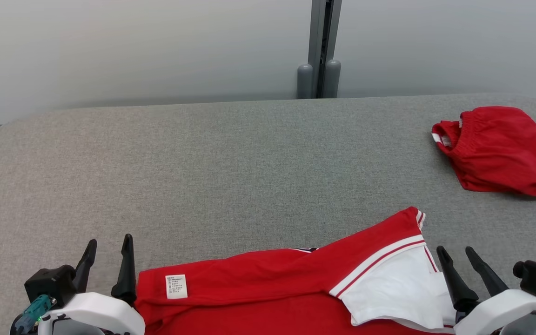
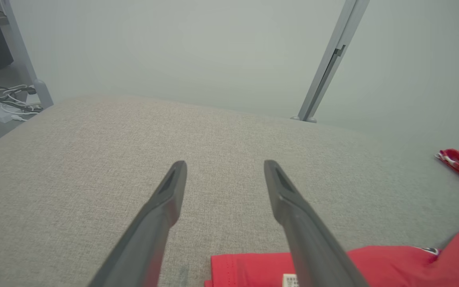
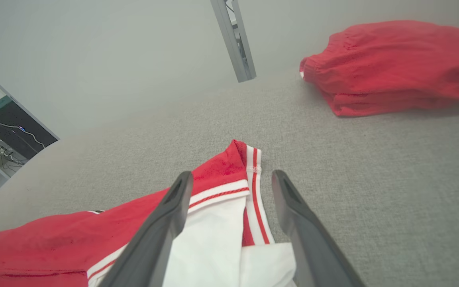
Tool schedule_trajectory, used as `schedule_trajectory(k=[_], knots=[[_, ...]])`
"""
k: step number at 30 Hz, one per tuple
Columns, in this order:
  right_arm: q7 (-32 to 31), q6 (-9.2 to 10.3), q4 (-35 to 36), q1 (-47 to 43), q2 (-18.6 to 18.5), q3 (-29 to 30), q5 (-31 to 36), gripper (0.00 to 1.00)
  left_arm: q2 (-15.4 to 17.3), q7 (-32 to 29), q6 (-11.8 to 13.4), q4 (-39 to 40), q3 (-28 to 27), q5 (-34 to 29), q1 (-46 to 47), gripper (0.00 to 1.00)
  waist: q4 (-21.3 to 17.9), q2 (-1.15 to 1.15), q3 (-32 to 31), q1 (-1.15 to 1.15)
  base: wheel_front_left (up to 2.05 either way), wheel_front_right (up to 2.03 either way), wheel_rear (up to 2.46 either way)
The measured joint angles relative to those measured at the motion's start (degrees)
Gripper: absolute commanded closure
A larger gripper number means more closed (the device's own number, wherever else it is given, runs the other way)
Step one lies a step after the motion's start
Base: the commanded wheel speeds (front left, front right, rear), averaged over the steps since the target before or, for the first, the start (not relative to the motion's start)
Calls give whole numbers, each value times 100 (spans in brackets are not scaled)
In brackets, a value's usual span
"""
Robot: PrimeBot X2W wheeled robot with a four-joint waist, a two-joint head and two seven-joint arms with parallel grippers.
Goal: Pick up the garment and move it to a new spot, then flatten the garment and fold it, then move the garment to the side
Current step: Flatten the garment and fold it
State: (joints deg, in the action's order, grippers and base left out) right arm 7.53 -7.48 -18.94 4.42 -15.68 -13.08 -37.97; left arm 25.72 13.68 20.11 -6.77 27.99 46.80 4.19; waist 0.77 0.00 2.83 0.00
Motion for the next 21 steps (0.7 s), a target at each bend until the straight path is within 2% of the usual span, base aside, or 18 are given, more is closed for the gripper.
schedule_trajectory(k=[11, 21], knots=[[-366, 0, -1115, 258, 226, -63, 53, 0, -130, 55, -246, -374, 31, -34, 152, 0, 7, 0, 51, 0, 0, 0, 0], [-845, -1, -1747, 559, 413, 62, -527, 0, -161, 54, -368, -549, 52, 1, 246, 0, 76, 0, 100, 0, 0, 0, 0]])
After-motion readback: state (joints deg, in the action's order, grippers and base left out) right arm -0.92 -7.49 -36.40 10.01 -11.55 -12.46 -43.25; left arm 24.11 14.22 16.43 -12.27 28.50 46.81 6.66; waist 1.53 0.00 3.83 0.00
